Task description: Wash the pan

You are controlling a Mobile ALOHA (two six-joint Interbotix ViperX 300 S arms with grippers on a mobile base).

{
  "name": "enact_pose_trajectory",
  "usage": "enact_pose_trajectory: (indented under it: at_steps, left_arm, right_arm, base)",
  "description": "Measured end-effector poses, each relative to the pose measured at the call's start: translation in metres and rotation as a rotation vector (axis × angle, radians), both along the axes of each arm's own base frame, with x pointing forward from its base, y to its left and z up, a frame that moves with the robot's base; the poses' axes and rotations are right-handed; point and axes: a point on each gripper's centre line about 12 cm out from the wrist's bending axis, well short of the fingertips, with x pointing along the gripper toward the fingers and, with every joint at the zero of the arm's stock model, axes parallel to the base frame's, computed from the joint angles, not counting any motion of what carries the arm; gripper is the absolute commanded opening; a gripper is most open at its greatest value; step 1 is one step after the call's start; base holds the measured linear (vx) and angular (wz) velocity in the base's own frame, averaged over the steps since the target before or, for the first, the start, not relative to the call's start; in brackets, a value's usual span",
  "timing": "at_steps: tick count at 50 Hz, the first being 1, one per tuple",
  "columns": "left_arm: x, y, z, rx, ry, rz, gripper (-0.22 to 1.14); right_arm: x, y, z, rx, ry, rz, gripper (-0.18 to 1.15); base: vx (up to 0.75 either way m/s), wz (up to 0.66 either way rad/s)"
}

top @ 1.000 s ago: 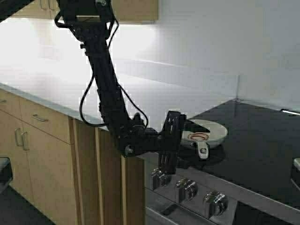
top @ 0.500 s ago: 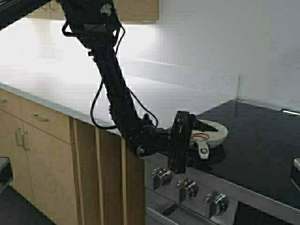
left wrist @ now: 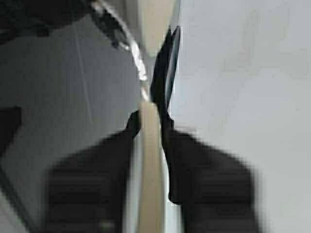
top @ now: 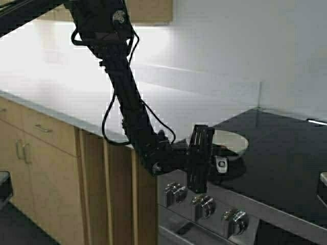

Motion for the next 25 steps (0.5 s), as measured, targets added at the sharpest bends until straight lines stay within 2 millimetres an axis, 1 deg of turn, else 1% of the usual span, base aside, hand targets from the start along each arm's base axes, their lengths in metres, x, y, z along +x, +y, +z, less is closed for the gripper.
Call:
enact_pose_trajectory:
  at_steps: [3,4,6,10,12,19,25]
  left_arm:
    - [0.000,0.000,0.001,-0.009,-0.009,0.001,-0.10]
    - [0.001,0.000,0.002,-0.014,-0.007,0.004,-0.13]
    - [0.001,0.000,0.003,-0.025,-0.008,0.006,-0.10]
    - [-0.001,-0.001,0.003,-0.034,-0.008,0.012,0.04]
    - [-0.003,0.000,0.003,-0.038,-0.005,0.014,0.08]
    - [-0.007,0.005,0.004,-0.065,-0.013,0.016,0.02]
    - [-0.011,0.011,0.011,-0.097,-0.024,0.017,0.02]
  right_arm:
    - [0.000,0.000,0.000,0.002,0.000,0.000,0.06]
    - [0.000,0.000,0.000,0.002,0.002,0.000,0.06]
    - [0.000,0.000,0.000,0.002,-0.002,0.000,0.06]
    - [0.000,0.000,0.000,-0.001,0.002,0.000,0.06]
    - [0.000,0.000,0.000,-0.001,0.000,0.000,0.06]
    - [0.000,0.000,0.000,0.000,0.000,0.000,0.06]
    - [0.000,0.000,0.000,0.000,0.000,0.000,0.06]
  base:
    - [0.00,0.00]
    - [0.00,0.00]
    - [0.00,0.00]
    - [0.00,0.00]
    - [0.00,0.00]
    - [0.00,0.00]
    - [0.00,0.00]
